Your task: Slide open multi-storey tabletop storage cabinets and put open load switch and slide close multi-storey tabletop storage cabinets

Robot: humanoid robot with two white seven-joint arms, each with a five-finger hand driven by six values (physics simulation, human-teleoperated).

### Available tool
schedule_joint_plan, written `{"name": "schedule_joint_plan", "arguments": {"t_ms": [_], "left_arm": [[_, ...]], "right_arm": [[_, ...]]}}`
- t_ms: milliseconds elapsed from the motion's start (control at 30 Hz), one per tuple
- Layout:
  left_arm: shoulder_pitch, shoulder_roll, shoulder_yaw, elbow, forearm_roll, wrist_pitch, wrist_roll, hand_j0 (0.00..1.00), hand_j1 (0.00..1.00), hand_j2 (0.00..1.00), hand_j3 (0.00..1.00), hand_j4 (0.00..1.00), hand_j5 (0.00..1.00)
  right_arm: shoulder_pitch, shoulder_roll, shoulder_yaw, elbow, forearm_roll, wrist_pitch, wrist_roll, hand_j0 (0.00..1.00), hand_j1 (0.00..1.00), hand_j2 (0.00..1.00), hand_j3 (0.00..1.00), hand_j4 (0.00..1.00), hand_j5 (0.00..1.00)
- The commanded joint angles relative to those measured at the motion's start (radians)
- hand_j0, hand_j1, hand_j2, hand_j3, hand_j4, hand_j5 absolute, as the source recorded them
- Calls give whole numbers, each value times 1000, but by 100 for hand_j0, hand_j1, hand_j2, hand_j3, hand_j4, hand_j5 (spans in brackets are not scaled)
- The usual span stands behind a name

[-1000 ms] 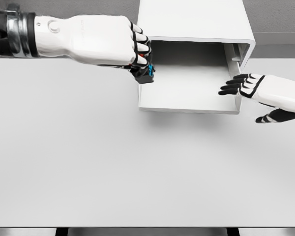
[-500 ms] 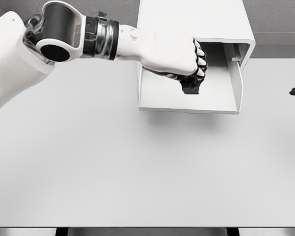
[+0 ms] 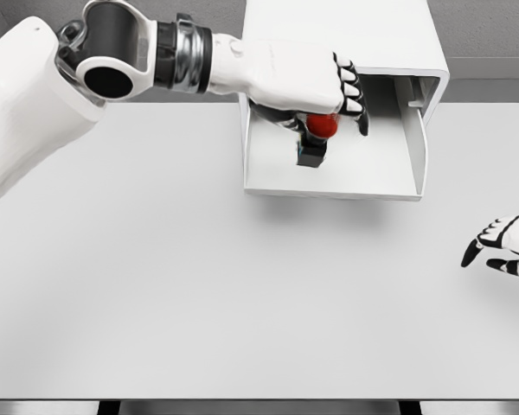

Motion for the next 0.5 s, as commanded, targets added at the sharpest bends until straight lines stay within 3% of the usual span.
{"name": "schedule_joint_plan", "arguments": {"t_ms": [0, 67, 133, 200, 300, 333, 400, 433, 467], "left_arm": [[0, -1, 10, 9, 5, 3, 0, 100, 100, 100, 100, 100, 100], [-3, -8, 7, 34, 3, 3, 0, 100, 100, 100, 100, 100, 100], [-3, -37, 7, 81, 3, 3, 0, 100, 100, 100, 100, 100, 100], [-3, -37, 7, 74, 6, 3, 0, 100, 100, 100, 100, 100, 100], [-9, -22, 16, 8, 23, 3, 0, 100, 100, 100, 100, 100, 100], [-12, 24, 35, -61, 90, 3, 0, 100, 100, 100, 100, 100, 100], [-25, 205, 91, -215, 288, 3, 0, 100, 100, 100, 100, 100, 100], [-31, 351, 134, -297, 403, 3, 0, 100, 100, 100, 100, 100, 100], [-34, 449, 177, -313, 503, 3, 0, 100, 100, 100, 100, 100, 100]], "right_arm": [[-12, 0, 94, 0, 12, 2, 0, 48, 48, 48, 48, 48, 48], [-69, 0, 167, 0, 13, 2, 0, 49, 49, 49, 49, 49, 49], [-74, 0, 173, 0, 13, 2, 0, 49, 49, 49, 49, 49, 49], [-75, 0, 181, 0, 13, 2, 0, 49, 49, 49, 49, 49, 49], [-160, 6, 256, 0, 13, 2, 0, 49, 49, 49, 49, 49, 49], [-195, 6, 298, 0, 13, 2, 0, 49, 49, 49, 49, 49, 49], [-232, 16, 331, 0, 13, 2, 0, 49, 49, 49, 49, 49, 49], [-253, 23, 351, 0, 13, 2, 0, 49, 49, 49, 49, 49, 49], [-279, 27, 376, 0, 13, 2, 0, 49, 49, 49, 49, 49, 49]]}}
